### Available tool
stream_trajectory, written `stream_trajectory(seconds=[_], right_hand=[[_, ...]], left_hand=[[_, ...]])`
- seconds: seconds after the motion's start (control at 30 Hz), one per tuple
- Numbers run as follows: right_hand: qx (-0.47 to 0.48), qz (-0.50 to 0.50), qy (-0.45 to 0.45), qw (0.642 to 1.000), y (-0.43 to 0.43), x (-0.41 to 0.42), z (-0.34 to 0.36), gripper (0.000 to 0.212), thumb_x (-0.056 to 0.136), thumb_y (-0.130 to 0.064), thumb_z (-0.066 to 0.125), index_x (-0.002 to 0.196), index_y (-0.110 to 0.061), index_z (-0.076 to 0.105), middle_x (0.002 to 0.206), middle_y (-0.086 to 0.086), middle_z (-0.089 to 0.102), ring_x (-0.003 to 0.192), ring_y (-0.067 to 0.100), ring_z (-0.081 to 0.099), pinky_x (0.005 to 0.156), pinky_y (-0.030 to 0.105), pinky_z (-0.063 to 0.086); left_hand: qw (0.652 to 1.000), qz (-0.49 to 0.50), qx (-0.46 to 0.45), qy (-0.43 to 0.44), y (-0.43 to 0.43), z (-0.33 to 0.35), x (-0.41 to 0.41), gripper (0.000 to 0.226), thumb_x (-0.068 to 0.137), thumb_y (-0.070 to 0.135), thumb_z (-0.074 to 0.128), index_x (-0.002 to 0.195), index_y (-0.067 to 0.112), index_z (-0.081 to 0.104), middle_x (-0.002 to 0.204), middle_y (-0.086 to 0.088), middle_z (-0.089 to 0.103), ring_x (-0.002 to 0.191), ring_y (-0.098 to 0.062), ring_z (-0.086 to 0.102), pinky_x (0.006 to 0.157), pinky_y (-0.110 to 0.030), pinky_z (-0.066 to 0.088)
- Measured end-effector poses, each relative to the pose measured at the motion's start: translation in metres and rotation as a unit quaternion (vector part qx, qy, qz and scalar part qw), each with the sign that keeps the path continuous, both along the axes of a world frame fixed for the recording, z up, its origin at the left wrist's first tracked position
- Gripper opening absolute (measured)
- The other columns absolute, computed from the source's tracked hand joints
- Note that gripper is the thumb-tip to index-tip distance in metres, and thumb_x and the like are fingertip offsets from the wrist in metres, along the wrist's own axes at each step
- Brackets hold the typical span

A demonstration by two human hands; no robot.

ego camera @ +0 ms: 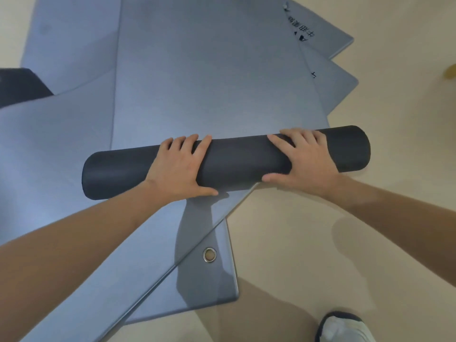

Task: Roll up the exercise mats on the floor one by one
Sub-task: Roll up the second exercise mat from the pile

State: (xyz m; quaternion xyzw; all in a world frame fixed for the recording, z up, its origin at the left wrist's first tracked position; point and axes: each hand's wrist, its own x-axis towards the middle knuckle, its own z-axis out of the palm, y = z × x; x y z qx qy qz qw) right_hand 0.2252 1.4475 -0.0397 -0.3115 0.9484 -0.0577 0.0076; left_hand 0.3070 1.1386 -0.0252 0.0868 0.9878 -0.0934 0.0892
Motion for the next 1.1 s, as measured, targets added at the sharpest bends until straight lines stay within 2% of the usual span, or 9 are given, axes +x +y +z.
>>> stream_trajectory(seconds=[0.07, 0.17, 0.27, 0.47, 0.67, 0.8, 0.93, 0.97, 1.1], right_hand=[[0.081, 0.037, 0.009, 0.996, 0.007, -0.003, -0.005, 0.114, 0.069, -0.096, 0.034, 0.159, -0.026, 0.029, 0.156, 0.014, 0.039, 0.140, 0.042, 0.038, 0.118, 0.063, 0.025], [0.109, 0.049, 0.006, 0.993, 0.002, -0.025, -0.004, 0.119, 0.064, -0.100, 0.034, 0.159, -0.029, 0.023, 0.154, 0.015, 0.041, 0.138, 0.042, 0.040, 0.118, 0.063, 0.026], [0.115, 0.055, -0.030, 0.991, -0.008, -0.050, 0.009, 0.115, 0.063, -0.102, 0.038, 0.156, -0.035, 0.025, 0.143, 0.005, 0.051, 0.128, 0.032, 0.050, 0.113, 0.051, 0.035], [0.077, 0.061, -0.084, 0.992, -0.016, -0.069, 0.039, 0.088, 0.064, -0.095, 0.053, 0.132, -0.039, 0.048, 0.100, -0.006, 0.063, 0.092, 0.023, 0.064, 0.074, 0.036, 0.045], [0.056, 0.070, -0.169, 0.981, -0.003, -0.017, 0.052, 0.076, 0.065, -0.091, 0.062, 0.123, -0.042, 0.051, 0.094, -0.017, 0.066, 0.089, 0.016, 0.064, 0.078, 0.037, 0.050], [0.055, 0.074, -0.278, 0.956, 0.008, 0.028, 0.055, 0.071, 0.062, -0.089, 0.069, 0.116, -0.047, 0.054, 0.089, -0.021, 0.066, 0.083, 0.006, 0.061, 0.073, 0.029, 0.048], [0.040, 0.068, -0.437, 0.896, 0.016, 0.061, 0.045, 0.055, 0.067, -0.075, 0.080, 0.109, -0.045, 0.063, 0.097, -0.026, 0.069, 0.090, -0.004, 0.064, 0.078, 0.025, 0.049], [0.042, 0.068, -0.457, 0.886, 0.016, 0.065, 0.042, 0.054, 0.067, -0.075, 0.080, 0.109, -0.044, 0.064, 0.099, -0.026, 0.070, 0.091, -0.004, 0.065, 0.082, 0.027, 0.052], [0.033, 0.056, -0.500, 0.864, 0.015, 0.059, 0.033, 0.051, 0.067, -0.072, 0.082, 0.106, -0.043, 0.068, 0.101, -0.024, 0.072, 0.091, -0.001, 0.070, 0.089, 0.036, 0.058]], left_hand=[[1.000, -0.001, 0.018, -0.019, -0.005, 0.002, -0.013, 0.129, 0.062, 0.101, 0.045, 0.160, 0.022, 0.015, 0.152, -0.008, 0.046, 0.131, -0.034, 0.051, 0.112, -0.052, 0.040], [0.995, 0.017, 0.069, -0.070, -0.012, 0.012, -0.034, 0.124, 0.061, 0.100, 0.051, 0.158, 0.029, 0.020, 0.143, -0.003, 0.054, 0.122, -0.031, 0.057, 0.102, -0.047, 0.045], [0.981, 0.048, 0.124, -0.138, -0.020, 0.027, -0.059, 0.110, 0.062, 0.094, 0.062, 0.150, 0.037, 0.030, 0.127, 0.008, 0.062, 0.110, -0.023, 0.061, 0.088, -0.040, 0.047], [0.971, 0.059, 0.162, -0.169, -0.024, 0.047, -0.071, 0.086, 0.064, 0.089, 0.068, 0.131, 0.039, 0.047, 0.107, 0.013, 0.067, 0.093, -0.019, 0.063, 0.084, -0.039, 0.052], [0.947, 0.066, 0.199, -0.245, -0.021, 0.056, -0.019, 0.081, 0.055, 0.092, 0.066, 0.118, 0.043, 0.053, 0.098, 0.020, 0.066, 0.088, -0.006, 0.062, 0.080, -0.032, 0.051], [0.894, 0.102, 0.263, -0.348, -0.015, 0.055, 0.027, 0.067, 0.054, 0.083, 0.075, 0.107, 0.044, 0.061, 0.101, 0.021, 0.069, 0.095, -0.006, 0.066, 0.088, -0.034, 0.054], [0.819, 0.137, 0.323, -0.454, -0.005, 0.052, 0.070, 0.046, 0.069, 0.065, 0.084, 0.107, 0.046, 0.066, 0.103, 0.027, 0.071, 0.094, 0.002, 0.069, 0.090, -0.032, 0.054], [0.826, 0.135, 0.325, -0.440, -0.002, 0.051, 0.079, 0.047, 0.069, 0.069, 0.082, 0.108, 0.048, 0.065, 0.103, 0.030, 0.070, 0.094, 0.005, 0.068, 0.089, -0.029, 0.052], [0.930, 0.076, 0.267, -0.240, 0.007, 0.053, 0.110, 0.077, 0.070, 0.085, 0.055, 0.136, 0.047, 0.053, 0.128, 0.030, 0.057, 0.113, 0.001, 0.056, 0.096, -0.033, 0.048]])
